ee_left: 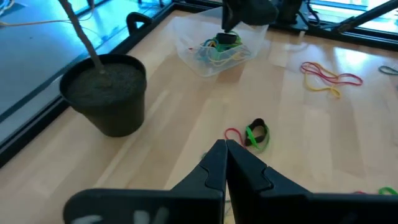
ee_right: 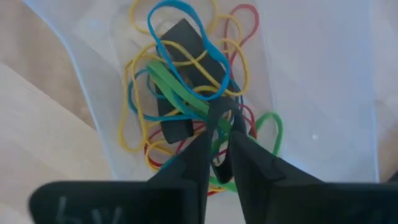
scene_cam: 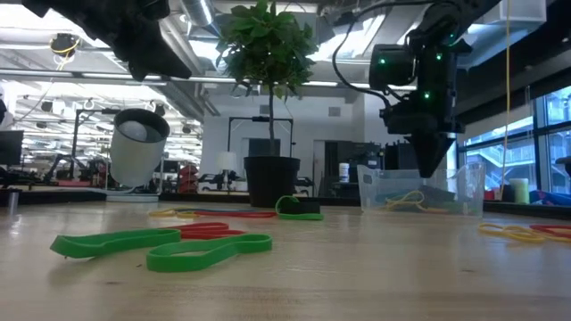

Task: Pick and place rubber bands into bin
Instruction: Put the bottom black rubber band into the bin, then put the top yellow rubber band into the bin

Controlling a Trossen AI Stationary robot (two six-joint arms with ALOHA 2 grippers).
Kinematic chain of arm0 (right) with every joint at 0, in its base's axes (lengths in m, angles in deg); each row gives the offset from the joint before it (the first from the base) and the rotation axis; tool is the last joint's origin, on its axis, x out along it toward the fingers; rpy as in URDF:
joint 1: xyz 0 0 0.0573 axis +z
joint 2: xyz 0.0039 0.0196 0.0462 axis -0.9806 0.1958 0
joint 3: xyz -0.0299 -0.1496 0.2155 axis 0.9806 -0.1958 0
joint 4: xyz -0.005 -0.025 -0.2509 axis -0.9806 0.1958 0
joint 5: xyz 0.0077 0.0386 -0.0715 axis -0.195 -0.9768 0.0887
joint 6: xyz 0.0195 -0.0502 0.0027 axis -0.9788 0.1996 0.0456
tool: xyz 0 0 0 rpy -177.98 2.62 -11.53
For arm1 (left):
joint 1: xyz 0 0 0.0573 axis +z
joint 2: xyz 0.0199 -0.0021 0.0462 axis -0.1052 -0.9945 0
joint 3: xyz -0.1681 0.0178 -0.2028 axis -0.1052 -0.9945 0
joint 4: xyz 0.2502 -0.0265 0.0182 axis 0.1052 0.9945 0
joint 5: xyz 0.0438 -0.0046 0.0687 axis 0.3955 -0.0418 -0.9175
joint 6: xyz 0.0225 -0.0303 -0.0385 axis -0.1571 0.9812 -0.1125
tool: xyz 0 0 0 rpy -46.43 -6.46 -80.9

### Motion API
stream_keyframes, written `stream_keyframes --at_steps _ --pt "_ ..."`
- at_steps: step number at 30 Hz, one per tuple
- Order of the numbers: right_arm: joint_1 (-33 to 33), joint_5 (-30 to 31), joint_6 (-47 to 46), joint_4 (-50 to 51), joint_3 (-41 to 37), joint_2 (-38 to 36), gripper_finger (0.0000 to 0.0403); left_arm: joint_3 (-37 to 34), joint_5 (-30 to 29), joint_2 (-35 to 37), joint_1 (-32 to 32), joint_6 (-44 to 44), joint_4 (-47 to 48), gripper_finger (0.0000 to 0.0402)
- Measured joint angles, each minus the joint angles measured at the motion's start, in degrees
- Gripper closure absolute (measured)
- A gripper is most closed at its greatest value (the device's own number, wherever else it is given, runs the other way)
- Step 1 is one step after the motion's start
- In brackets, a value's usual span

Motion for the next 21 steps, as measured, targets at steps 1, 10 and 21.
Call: stream_keyframes --at_steps 1,10,21 --pt "0.01 0.0 0.23 -0.02 0.0 0.0 0.0332 0.0 -0.3 0.0 0.0 0.0 0.0 0.04" --pt "0.04 0.03 -5.93 1.06 0.0 -4.26 0.0303 0.0 -1.43 0.0 0.0 -2.03 -0.04 0.0398" --pt "10.83 4.8 -20.31 -5.41 0.0 -19.29 0.0387 0.02 -2.17 -0.71 0.4 -8.02 -0.44 0.0366"
